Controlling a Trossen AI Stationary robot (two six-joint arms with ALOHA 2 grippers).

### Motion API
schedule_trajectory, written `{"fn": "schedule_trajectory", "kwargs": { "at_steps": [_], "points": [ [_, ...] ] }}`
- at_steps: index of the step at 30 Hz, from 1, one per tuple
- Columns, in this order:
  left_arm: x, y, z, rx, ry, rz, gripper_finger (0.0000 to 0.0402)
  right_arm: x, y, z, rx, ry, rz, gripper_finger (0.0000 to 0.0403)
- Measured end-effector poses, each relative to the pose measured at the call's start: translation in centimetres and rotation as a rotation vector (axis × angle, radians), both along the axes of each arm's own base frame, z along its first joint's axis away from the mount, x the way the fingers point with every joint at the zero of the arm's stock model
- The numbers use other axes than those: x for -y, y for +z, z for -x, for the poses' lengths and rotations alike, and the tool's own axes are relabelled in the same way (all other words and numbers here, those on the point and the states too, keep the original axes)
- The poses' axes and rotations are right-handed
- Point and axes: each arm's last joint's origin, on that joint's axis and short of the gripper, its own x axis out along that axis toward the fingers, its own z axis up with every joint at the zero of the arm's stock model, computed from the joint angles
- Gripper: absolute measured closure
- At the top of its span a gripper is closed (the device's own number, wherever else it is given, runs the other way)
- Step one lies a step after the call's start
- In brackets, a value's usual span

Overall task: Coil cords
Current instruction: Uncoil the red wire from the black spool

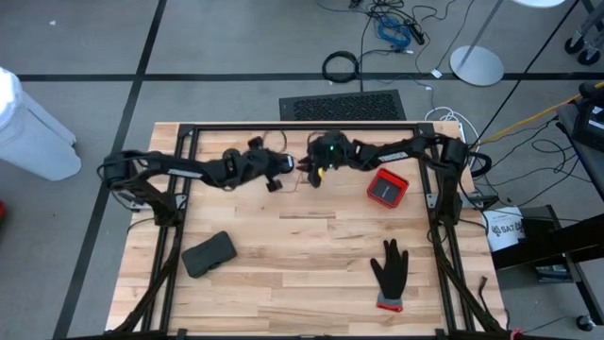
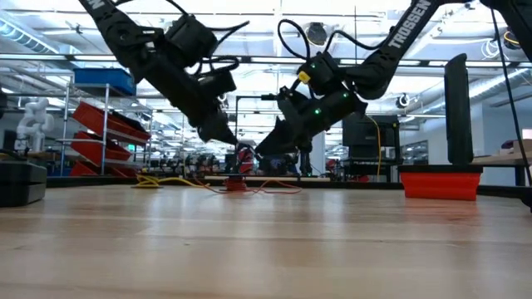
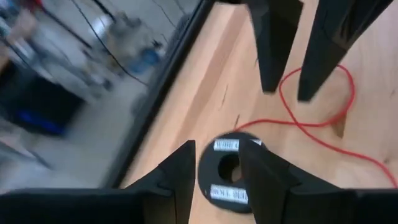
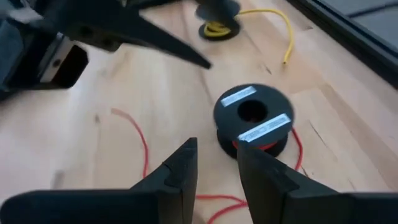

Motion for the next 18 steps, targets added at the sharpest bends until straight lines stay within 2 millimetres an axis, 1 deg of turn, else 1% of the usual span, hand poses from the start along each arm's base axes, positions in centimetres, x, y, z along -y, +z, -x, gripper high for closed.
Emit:
{"fn": "schedule_trajectory", "kwargs": {
  "at_steps": [3,8,10,15,18],
  "points": [
    [-1.9,0.2,1.3,0.069,0.054,0.178,0.0272,1.4,0.4,0.4,0.032,-0.028,-0.088,0.03],
    [-4.8,-0.3,2.7,0.203,0.097,0.473,0.0272,3.3,1.1,0.8,0.041,-0.087,-0.187,0.03],
    [-5.6,-0.5,3.2,0.233,0.127,0.546,0.0272,4.0,1.5,0.9,0.007,-0.107,-0.225,0.03],
    [-7.0,-0.5,4.1,0.304,0.207,0.642,0.0272,5.2,2.8,0.9,-0.05,-0.1,-0.269,0.03],
    [-7.4,-0.7,4.3,0.338,0.177,0.735,0.0272,5.7,3.2,0.9,-0.064,-0.106,-0.272,0.03]
  ]
}}
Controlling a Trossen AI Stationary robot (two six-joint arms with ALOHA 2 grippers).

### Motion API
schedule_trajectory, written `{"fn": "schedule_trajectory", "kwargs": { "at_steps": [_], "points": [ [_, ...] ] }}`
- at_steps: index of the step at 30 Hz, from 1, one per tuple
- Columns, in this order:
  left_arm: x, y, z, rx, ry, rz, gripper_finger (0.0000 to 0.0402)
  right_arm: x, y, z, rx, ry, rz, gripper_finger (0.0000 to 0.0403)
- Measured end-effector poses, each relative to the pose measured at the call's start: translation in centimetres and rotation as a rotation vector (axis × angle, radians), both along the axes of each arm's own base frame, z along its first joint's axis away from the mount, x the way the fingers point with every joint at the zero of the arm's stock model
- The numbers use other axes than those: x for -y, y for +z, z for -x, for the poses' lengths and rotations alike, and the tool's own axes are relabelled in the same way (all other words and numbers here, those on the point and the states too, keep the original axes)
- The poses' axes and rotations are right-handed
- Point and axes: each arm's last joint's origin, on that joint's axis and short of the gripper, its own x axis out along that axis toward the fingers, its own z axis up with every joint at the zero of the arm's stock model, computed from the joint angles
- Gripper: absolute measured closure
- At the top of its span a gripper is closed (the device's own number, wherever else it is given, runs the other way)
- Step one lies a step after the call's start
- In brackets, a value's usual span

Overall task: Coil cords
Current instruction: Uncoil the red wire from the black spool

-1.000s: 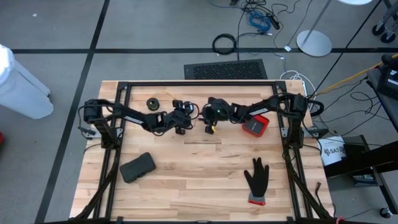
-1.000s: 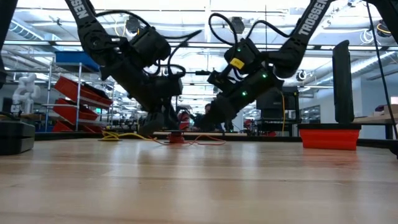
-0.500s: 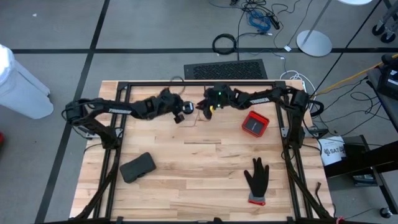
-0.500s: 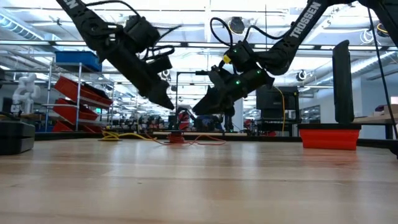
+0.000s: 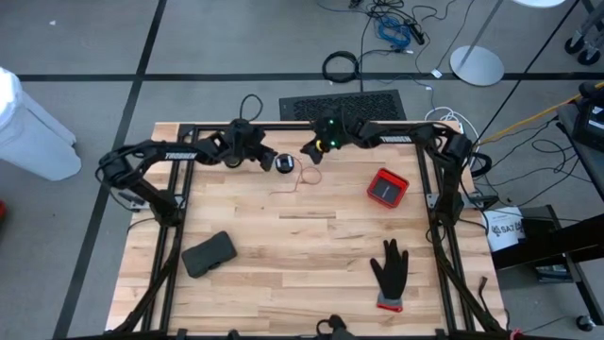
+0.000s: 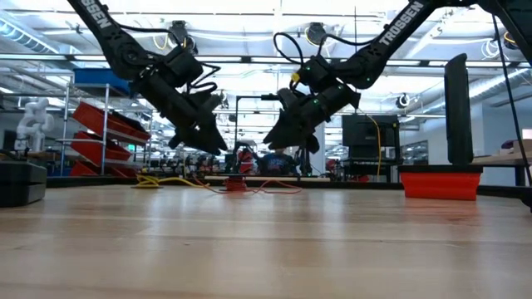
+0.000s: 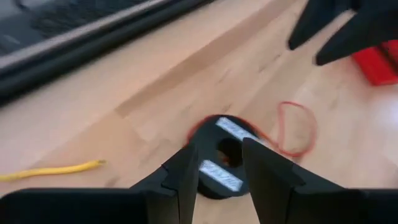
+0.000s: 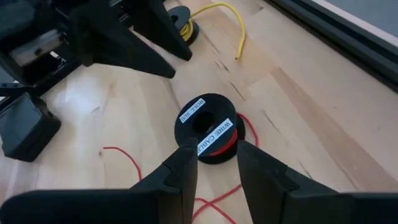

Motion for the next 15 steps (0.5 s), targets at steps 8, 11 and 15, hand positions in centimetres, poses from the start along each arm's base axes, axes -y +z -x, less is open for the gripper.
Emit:
{"fn": "schedule_trajectory", "kwargs": {
  "at_steps": [8,11,15],
  "points": [
    [-0.3,-1.5,-0.2,-0.003,0.018,0.115,0.0272,-0.1,-0.5,0.2,-0.045,0.012,-0.044,0.03],
    [-0.5,-2.3,-0.2,-0.039,0.053,0.114,0.0272,-0.6,-1.2,-0.1,-0.07,0.024,-0.067,0.03],
    [-0.7,-3.0,-0.3,-0.058,0.079,0.135,0.0272,-0.6,-2.5,-0.4,-0.094,0.024,-0.098,0.03]
  ]
}}
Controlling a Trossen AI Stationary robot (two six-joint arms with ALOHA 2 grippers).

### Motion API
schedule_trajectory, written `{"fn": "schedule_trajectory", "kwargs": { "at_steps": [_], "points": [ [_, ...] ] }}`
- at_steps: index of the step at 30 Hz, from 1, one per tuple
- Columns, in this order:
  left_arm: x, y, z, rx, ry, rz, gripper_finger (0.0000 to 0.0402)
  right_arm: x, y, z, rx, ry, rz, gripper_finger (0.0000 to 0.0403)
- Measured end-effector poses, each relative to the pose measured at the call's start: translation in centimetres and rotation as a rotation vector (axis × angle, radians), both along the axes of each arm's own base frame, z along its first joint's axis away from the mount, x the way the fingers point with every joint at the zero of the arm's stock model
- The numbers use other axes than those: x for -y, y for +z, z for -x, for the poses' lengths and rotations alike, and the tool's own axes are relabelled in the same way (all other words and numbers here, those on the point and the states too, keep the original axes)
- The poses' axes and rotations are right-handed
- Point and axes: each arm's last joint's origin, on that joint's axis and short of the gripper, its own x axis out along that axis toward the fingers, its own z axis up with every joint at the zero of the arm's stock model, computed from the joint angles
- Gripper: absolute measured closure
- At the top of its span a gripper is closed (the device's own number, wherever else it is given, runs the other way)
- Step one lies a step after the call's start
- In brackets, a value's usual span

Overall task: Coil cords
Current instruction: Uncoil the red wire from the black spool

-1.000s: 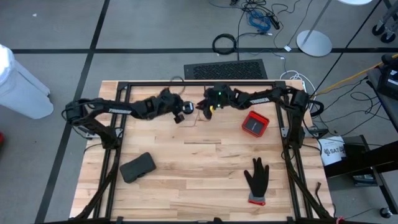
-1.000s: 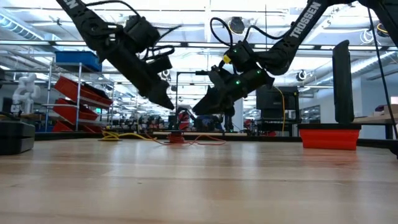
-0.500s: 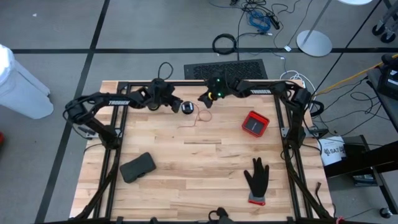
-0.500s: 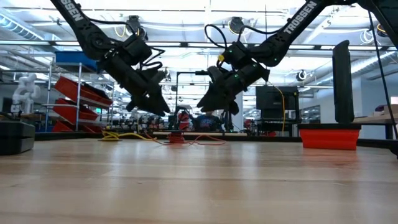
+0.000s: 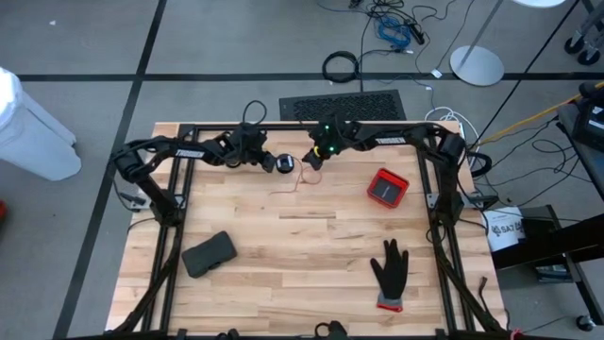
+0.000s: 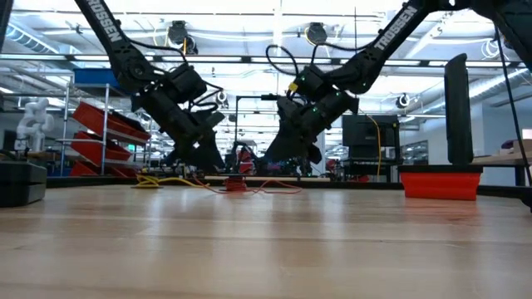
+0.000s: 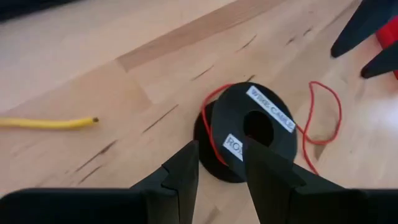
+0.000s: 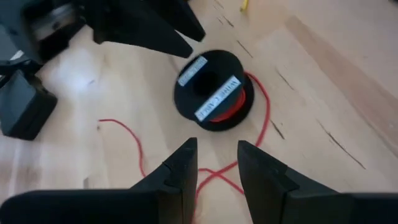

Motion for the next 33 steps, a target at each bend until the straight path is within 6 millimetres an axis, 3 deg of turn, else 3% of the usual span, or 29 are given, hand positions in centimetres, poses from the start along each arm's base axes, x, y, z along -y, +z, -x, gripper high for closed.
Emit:
{"fn": "schedule_trajectory", "kwargs": {
  "at_steps": [5,25,33],
  "points": [
    [-0.4,-0.5,-0.6,-0.001,0.007,0.035,0.0272,0.3,-1.4,0.0,-0.019,0.0,-0.045,0.03],
    [-0.7,-1.8,-5.5,0.11,-0.109,0.095,0.0272,0.6,-1.6,0.0,-0.014,0.002,-0.036,0.03],
    [-0.5,-1.9,-6.2,0.117,-0.122,0.085,0.0272,1.0,-1.9,0.6,-0.042,0.01,-0.024,0.03]
  ]
}}
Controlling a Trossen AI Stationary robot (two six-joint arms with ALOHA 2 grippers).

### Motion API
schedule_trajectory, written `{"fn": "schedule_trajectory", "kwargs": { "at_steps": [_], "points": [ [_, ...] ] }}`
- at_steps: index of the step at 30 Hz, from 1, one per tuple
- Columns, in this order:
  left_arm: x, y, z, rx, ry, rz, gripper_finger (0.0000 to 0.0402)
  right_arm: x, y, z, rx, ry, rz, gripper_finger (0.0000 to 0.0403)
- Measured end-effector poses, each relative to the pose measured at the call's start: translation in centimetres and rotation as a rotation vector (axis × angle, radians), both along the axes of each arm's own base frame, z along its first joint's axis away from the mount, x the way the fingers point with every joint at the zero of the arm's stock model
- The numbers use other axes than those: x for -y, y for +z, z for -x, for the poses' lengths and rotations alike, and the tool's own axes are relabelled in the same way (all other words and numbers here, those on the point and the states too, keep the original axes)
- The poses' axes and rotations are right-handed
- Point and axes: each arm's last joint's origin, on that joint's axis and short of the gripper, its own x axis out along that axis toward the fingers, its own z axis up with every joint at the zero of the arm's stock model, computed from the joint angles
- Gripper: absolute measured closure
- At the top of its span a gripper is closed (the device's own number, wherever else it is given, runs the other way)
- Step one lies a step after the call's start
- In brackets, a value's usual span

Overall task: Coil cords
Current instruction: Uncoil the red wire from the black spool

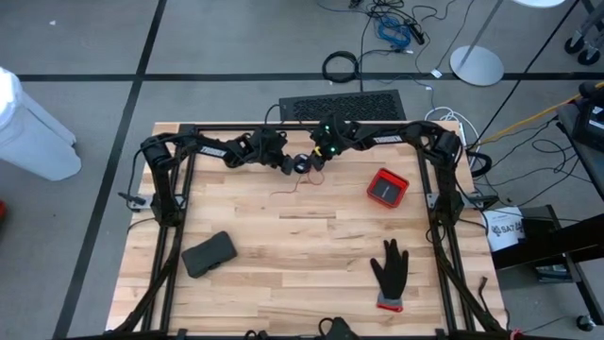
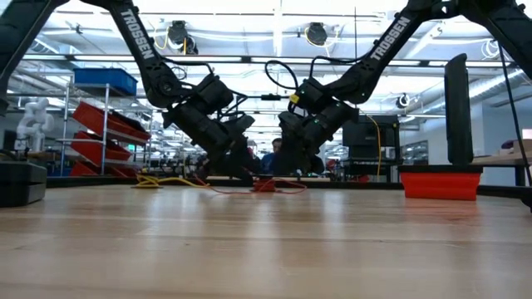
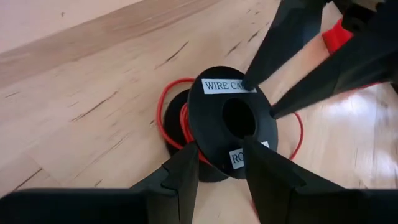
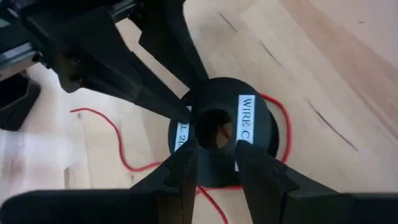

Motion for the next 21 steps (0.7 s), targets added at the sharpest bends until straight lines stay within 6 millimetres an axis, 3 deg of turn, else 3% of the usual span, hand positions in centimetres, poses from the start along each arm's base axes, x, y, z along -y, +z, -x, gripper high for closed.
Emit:
{"fn": "schedule_trajectory", "kwargs": {
  "at_steps": [11,21],
  "points": [
    [-0.1,0.2,-0.2,0.026,0.009,-0.025,0.0272,0.3,0.6,1.2,-0.087,-0.048,0.017,0.03],
    [-0.1,0.7,-0.6,0.078,0.008,-0.063,0.0272,-0.4,0.1,0.5,-0.058,-0.029,0.009,0.0309]
  ]
}}
